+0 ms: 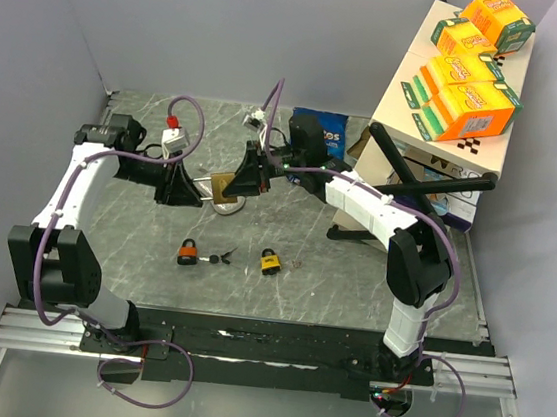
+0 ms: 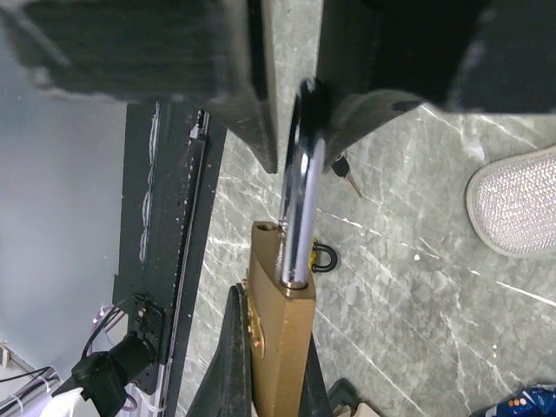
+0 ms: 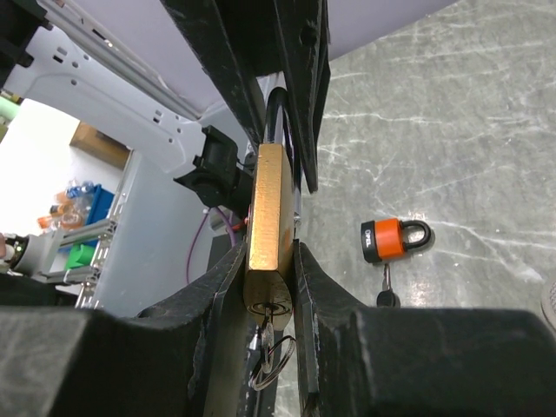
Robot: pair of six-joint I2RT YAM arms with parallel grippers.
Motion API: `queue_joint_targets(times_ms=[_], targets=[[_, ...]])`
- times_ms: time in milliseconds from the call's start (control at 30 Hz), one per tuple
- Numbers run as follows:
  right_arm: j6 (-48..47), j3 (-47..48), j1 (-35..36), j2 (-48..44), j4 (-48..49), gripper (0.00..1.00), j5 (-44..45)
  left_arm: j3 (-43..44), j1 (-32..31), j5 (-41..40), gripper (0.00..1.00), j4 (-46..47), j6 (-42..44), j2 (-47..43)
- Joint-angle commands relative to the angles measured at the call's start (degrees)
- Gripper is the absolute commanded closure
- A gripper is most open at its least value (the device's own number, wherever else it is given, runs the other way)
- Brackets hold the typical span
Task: Lock with the key
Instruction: Lock the lock.
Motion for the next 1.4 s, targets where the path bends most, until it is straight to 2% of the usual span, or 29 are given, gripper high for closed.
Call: queue_joint_targets(times_ms=[0, 167, 267, 400, 767, 800, 900, 967, 1000, 1033, 1100, 1167, 1300, 1367], targets=[[0.8, 5.6, 0.6, -3.1, 5.9, 1.0, -1.9, -0.2, -1.1, 2.8, 0.8, 1.2, 0.1, -1.6], [0.8, 6.3, 0.6, -2.9, 6.1, 1.0, -1.9, 0.8, -1.5, 3.1, 0.82, -2.4, 3.4, -0.7], [0.1, 6.7, 0.7, -2.6, 5.4, 1.0, -2.0, 1.6, -1.5, 3.4, 0.87, -4.3, 5.2, 0.0], [-0.8, 6.9, 0.7, -2.5, 4.7, 1.0, -1.8, 1.7, -1.5, 3.6, 0.99, -4.4, 5.3, -0.5], [-10.5, 8.2, 0.5, -3.1, -3.1, 1.0, -1.6, 5.1, -1.5, 5.3, 0.98, -4.4, 3.8, -0.9], [-10.8, 8.3, 0.5, -3.3, -3.2, 1.0, -1.5, 5.2, -1.5, 4.9, 0.81, -4.4, 3.8, -0.8], [-10.7, 8.5, 0.4, -3.8, -2.3, 1.0, -1.0, 5.8, -1.4, 4.2, 0.45, -4.4, 3.4, -0.6], [-10.5, 8.8, 0.3, -4.3, -2.2, 1.0, -0.8, 7.1, -0.9, 3.9, 0.35, -4.5, 2.3, -0.5], [-10.6, 9.0, 0.1, -4.5, -2.2, 1.0, -0.3, 7.8, -0.7, 2.7, 0.21, -4.5, 2.0, -0.2], [-10.6, 9.0, 0.1, -4.7, -2.1, 1.0, -0.2, 8.7, 0.5, 2.0, 0.18, -4.5, 1.3, 0.0], [-10.6, 9.0, -0.3, -5.5, -2.2, 1.0, 0.1, 12.2, 2.4, 1.4, 0.04, -4.4, 0.6, 0.3], [-10.5, 8.6, -0.4, -6.4, -2.1, 1.0, 0.5, 16.0, 4.9, 0.6, 0.04, -2.1, -1.5, 0.6], [-11.0, 8.2, -0.5, -7.7, -2.2, 1.0, 1.4, 19.5, 6.8, -5.3, 0.04, 9.7, -17.6, -1.4], [-11.1, 8.2, -0.4, -8.5, -2.5, 1.0, 2.2, 20.7, 7.3, -7.4, 0.04, 13.4, -21.1, -2.6]])
